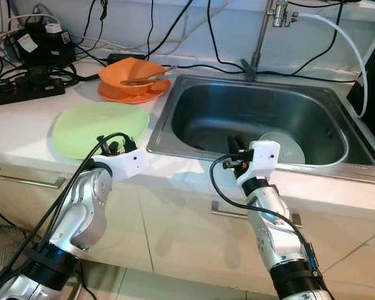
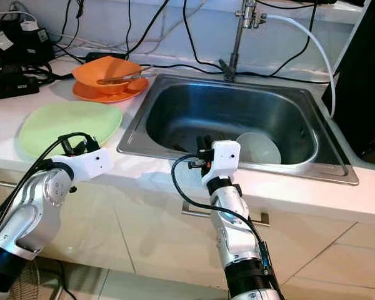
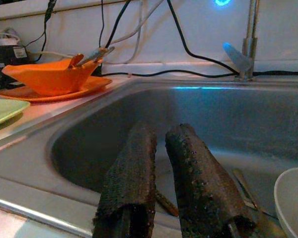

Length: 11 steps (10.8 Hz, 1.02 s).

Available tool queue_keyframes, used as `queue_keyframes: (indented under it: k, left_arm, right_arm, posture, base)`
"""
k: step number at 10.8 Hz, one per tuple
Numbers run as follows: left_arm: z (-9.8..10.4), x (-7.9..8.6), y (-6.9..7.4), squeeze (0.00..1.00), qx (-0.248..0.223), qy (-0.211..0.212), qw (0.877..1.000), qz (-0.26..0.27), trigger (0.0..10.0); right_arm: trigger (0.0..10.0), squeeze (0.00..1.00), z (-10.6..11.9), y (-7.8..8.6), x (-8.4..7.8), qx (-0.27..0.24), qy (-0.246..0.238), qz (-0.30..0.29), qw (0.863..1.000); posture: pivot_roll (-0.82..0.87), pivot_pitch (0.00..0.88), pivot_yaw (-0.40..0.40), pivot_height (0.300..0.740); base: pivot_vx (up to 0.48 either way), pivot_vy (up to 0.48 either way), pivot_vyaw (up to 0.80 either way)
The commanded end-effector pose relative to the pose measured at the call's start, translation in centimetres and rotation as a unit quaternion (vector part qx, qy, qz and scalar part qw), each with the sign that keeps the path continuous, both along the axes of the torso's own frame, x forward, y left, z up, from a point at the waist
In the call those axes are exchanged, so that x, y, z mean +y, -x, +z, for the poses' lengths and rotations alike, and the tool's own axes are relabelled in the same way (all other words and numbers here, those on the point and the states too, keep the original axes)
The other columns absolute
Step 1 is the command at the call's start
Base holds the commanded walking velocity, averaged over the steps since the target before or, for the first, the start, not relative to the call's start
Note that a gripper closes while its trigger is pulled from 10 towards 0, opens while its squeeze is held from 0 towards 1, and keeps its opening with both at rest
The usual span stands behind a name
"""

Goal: Kitchen organization

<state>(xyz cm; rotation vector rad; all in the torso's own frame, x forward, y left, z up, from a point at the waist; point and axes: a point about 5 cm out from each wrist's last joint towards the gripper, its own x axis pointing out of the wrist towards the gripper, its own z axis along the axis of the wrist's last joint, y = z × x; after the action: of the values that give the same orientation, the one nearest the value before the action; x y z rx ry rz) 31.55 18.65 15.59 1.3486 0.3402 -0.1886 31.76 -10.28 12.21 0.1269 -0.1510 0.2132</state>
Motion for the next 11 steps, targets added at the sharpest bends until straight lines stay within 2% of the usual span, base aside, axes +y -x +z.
queue_keyframes:
  k: [1, 2, 4, 5, 6, 9, 10, 11]
  left_arm:
    - [-1.7, -0.2, 0.4, 0.00, 0.042, 0.005, 0.999, -0.004, 0.0]
    - [-1.4, -0.1, 0.4, 0.00, 0.033, 0.006, 0.999, -0.001, 0.0]
    - [0.8, 0.5, -0.1, 0.00, -0.034, -0.006, 0.999, 0.015, 0.0]
    - [3.5, 1.1, -0.7, 0.00, -0.117, -0.025, 0.992, 0.030, 0.0]
    - [4.5, 1.2, -0.8, 0.00, -0.148, -0.028, 0.988, 0.034, 10.0]
    - [5.0, 0.5, -0.8, 0.00, -0.177, -0.028, 0.984, 0.018, 10.0]
    - [6.5, -0.6, -0.9, 0.00, -0.226, -0.018, 0.974, -0.013, 10.0]
    - [7.5, -2.6, -0.9, 0.00, -0.260, -0.008, 0.962, -0.078, 10.0]
  right_arm:
    - [10.0, 0.00, -0.1, -0.2, 0.0, 0.003, 0.006, 0.000, 1.000]
    - [10.0, 0.00, -0.1, -0.2, 0.1, 0.003, 0.006, 0.001, 1.000]
    - [10.0, 0.00, -0.1, -0.2, 0.0, 0.003, 0.006, 0.000, 1.000]
    - [10.0, 0.00, -0.1, -0.3, 0.1, 0.003, 0.006, 0.002, 1.000]
    - [10.0, 0.00, -0.1, -0.3, 0.2, 0.003, 0.007, 0.003, 1.000]
    - [10.0, 0.00, -0.1, -0.4, 0.2, 0.003, 0.007, 0.003, 1.000]
    - [10.0, 0.00, -0.1, -0.4, 0.1, 0.003, 0.006, 0.003, 1.000]
    - [10.0, 0.00, -0.1, -0.5, 0.1, 0.003, 0.006, 0.004, 1.000]
  posture:
    - [0.21, 0.011, 0.000, 0.740]
    - [0.21, 0.009, 0.001, 0.740]
    - [0.22, 0.007, -0.001, 0.740]
    - [0.22, 0.006, -0.003, 0.740]
    - [0.22, 0.006, -0.003, 0.740]
    - [0.22, 0.003, -0.004, 0.740]
    - [0.22, 0.004, -0.005, 0.740]
    - [0.22, 0.003, -0.003, 0.740]
  base:
    - [0.000, 0.000, 0.00]
    - [0.000, 0.000, 0.00]
    - [0.000, 0.000, 0.00]
    - [0.000, 0.000, 0.00]
    - [0.000, 0.000, 0.00]
    - [0.000, 0.000, 0.00]
    - [0.000, 0.000, 0.00]
    - [0.000, 0.000, 0.00]
